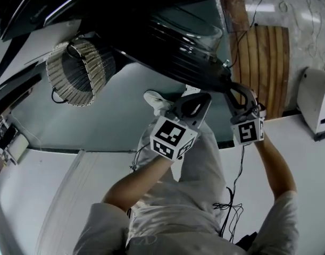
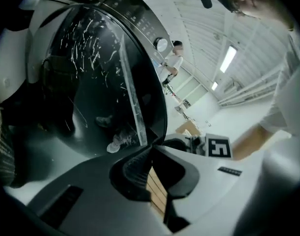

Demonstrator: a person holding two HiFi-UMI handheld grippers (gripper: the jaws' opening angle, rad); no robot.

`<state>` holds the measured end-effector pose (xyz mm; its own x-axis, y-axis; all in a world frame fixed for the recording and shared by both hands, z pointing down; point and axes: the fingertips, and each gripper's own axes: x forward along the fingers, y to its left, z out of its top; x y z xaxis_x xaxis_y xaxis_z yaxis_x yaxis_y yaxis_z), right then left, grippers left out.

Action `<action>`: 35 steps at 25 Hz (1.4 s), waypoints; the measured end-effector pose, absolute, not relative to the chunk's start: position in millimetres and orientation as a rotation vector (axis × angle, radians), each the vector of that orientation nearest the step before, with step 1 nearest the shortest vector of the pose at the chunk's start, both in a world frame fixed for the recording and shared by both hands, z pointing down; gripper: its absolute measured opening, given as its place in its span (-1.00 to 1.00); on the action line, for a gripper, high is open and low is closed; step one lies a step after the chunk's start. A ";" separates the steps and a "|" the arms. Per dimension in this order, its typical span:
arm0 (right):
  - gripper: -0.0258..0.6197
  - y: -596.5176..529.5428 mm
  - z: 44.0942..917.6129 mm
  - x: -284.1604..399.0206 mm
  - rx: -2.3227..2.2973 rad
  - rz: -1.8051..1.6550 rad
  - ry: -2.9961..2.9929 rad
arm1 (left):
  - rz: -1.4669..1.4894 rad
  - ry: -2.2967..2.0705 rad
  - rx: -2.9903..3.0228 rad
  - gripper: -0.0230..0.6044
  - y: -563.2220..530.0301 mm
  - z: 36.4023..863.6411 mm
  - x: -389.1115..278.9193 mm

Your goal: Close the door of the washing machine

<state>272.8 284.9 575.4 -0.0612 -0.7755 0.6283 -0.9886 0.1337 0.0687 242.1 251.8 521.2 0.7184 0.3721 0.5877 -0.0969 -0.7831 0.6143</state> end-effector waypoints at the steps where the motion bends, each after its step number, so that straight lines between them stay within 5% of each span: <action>1: -0.70 283.5 575.5 277.7 1.681 0.526 -1.894 | 0.967 0.255 2.326 -0.92 249.3 520.5 242.1; 35: -0.58 196.6 577.9 490.5 1.565 0.422 -1.833 | 0.615 0.201 2.813 -0.92 130.7 474.3 421.3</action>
<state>490.5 196.6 577.9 -0.0446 -0.7367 0.6748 -0.9577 0.2237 0.1810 421.3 130.7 474.3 0.9013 0.1870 0.3908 0.0794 -0.9581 0.2753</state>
